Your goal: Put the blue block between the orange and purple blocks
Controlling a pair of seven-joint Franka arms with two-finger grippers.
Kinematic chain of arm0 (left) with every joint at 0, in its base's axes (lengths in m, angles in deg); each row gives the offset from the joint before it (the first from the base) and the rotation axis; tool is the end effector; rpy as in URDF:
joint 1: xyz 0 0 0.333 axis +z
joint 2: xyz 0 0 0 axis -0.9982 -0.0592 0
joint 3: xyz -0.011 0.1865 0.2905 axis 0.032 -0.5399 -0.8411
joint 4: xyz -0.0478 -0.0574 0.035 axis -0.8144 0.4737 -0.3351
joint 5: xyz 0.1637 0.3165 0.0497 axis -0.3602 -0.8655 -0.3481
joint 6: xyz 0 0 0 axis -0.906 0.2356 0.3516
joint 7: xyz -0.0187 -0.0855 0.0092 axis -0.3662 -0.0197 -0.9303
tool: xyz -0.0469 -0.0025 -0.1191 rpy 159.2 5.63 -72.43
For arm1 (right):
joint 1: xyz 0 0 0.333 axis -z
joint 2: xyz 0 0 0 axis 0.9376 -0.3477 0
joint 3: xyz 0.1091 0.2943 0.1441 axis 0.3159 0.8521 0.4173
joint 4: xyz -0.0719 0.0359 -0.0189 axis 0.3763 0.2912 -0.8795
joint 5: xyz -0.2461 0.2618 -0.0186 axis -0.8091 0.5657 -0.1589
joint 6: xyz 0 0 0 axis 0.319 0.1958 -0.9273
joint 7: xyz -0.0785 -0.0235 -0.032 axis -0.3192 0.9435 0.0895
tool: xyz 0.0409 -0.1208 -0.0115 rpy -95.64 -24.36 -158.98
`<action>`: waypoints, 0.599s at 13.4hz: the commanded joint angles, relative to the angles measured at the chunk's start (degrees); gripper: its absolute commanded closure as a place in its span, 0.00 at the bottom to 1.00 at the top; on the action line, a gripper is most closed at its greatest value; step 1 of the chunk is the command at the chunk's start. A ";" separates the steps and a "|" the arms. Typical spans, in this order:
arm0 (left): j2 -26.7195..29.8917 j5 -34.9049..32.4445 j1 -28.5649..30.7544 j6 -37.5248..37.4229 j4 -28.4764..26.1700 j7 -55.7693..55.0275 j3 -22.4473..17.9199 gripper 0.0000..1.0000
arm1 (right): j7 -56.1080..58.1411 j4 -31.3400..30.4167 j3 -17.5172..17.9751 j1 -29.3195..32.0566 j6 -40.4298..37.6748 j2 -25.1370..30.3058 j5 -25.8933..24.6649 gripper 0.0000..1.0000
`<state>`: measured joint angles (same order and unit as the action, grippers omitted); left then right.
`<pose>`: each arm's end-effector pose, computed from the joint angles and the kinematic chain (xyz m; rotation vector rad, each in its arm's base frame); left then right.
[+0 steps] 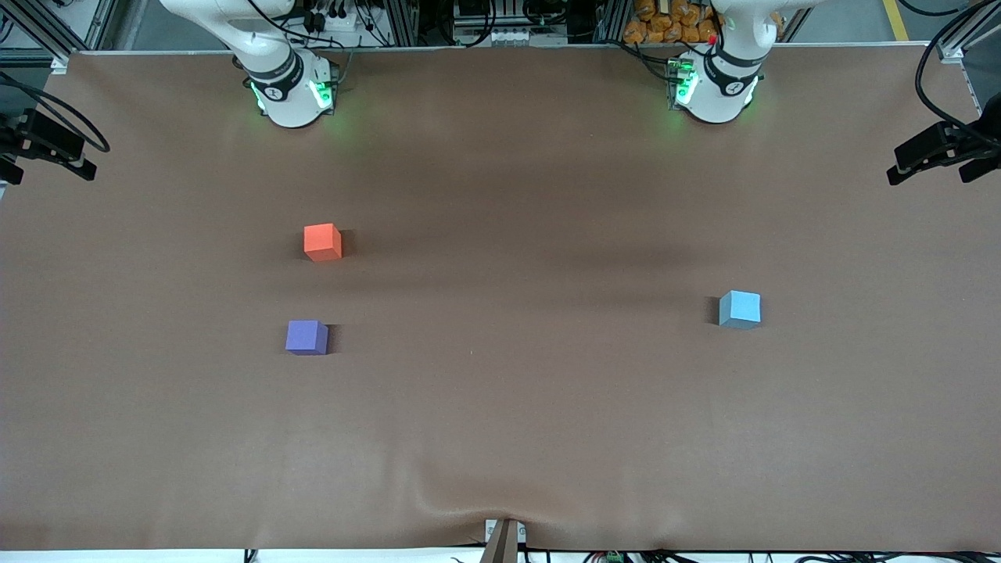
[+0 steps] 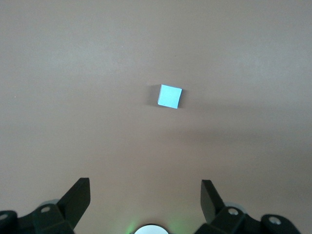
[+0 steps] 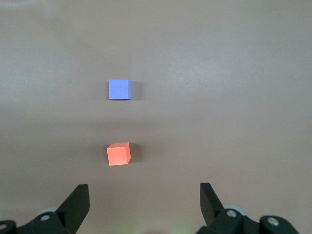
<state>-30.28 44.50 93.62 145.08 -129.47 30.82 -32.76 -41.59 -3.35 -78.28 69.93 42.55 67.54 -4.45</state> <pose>0.4932 0.0079 0.6601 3.1177 0.0694 -0.0594 0.4909 -0.0214 0.6836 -3.0961 -0.0408 0.0073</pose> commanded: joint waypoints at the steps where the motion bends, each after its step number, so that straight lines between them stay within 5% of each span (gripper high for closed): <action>1: -0.27 0.05 0.28 -0.60 1.11 0.15 0.28 0.00 | 0.11 1.26 -0.22 -0.54 -0.55 -0.71 0.32 0.00; 8: -0.45 -0.12 0.28 -0.51 0.49 0.24 0.28 0.00 | -0.06 1.26 -0.22 -0.54 0.42 -1.24 1.02 0.00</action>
<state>-30.55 44.50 93.63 145.08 -129.38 30.82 -32.75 -41.59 -3.35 -78.27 69.82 43.11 67.10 -3.96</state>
